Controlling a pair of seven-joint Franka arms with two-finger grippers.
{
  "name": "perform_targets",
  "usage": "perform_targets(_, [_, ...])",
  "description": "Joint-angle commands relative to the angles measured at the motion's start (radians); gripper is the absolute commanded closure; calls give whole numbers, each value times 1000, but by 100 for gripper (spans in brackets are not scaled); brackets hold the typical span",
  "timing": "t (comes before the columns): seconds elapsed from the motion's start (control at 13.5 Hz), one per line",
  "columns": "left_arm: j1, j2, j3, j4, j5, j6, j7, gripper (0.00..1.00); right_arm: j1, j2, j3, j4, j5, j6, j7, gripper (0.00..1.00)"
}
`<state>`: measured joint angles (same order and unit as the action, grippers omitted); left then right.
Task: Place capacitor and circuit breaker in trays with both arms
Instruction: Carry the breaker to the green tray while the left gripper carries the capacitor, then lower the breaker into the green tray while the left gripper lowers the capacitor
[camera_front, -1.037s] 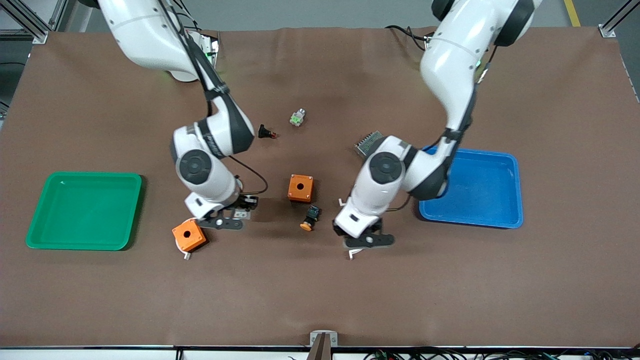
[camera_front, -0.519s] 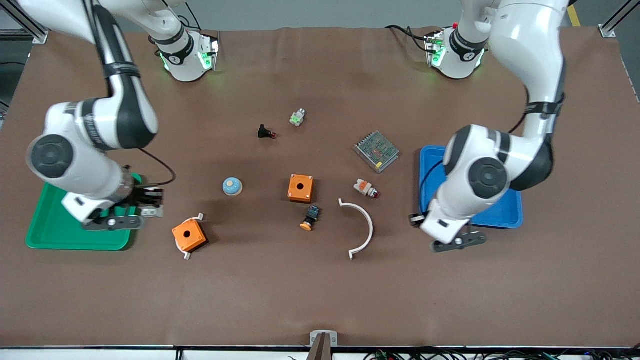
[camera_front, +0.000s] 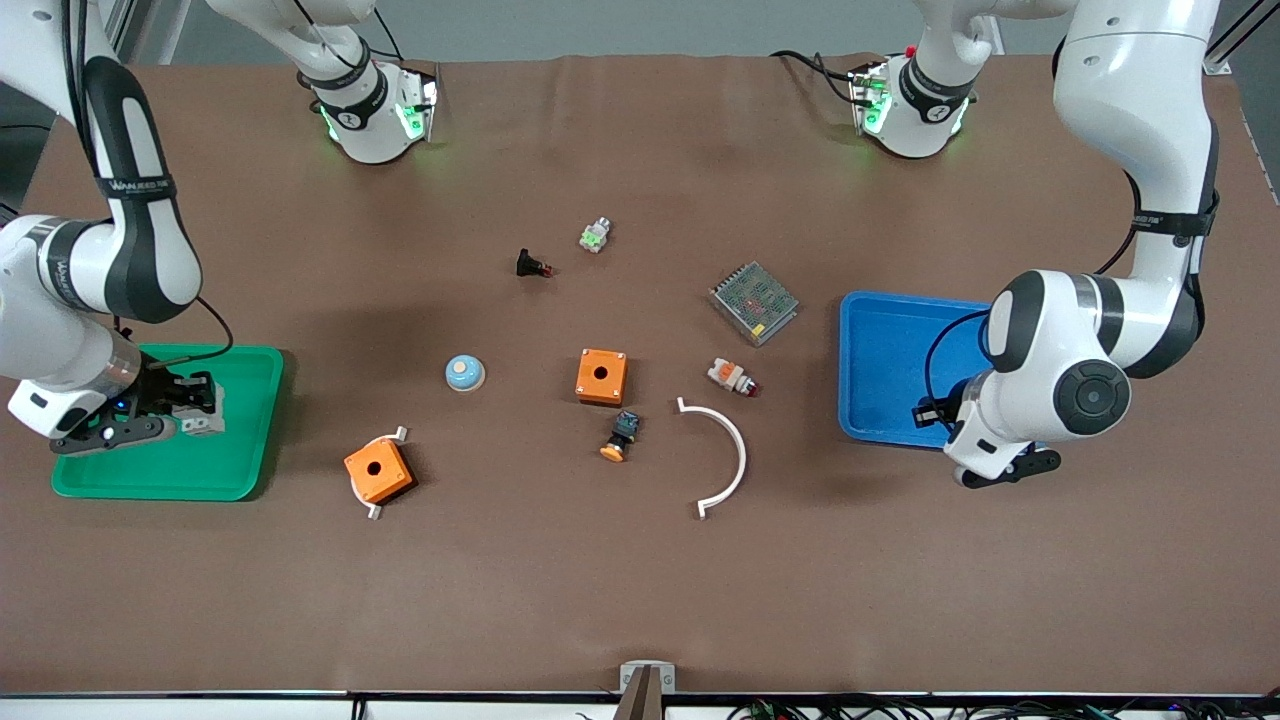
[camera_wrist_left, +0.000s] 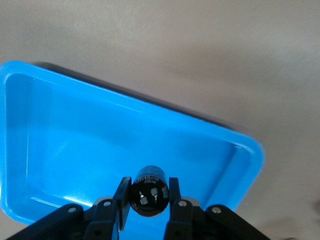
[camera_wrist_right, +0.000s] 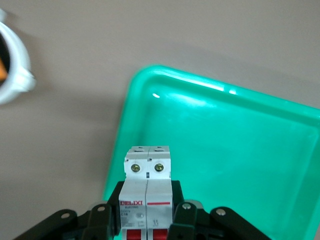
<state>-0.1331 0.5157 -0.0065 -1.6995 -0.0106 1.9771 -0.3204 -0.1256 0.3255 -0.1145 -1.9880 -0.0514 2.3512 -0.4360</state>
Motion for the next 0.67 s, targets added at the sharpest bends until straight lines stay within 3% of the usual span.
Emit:
perform_targets(0.0, [32,-89,-10,-198,-19,136,90,99,-68,18,27,-45,-19,45,-41,99])
perform_targets(0.3, [56,-95,-13,-333,-17,299,127,99,-80,95,27,-37,-18,83,-44,98])
perform_targets(0.44, [55,-100,-13,-336,-17,302,127,95,-85,113,27,-20,-16,91,-43,97])
perform_targets(0.59, [44,-103,-16,-341,-17,304,132,88,-85,136,29,4,-16,91,-43,88])
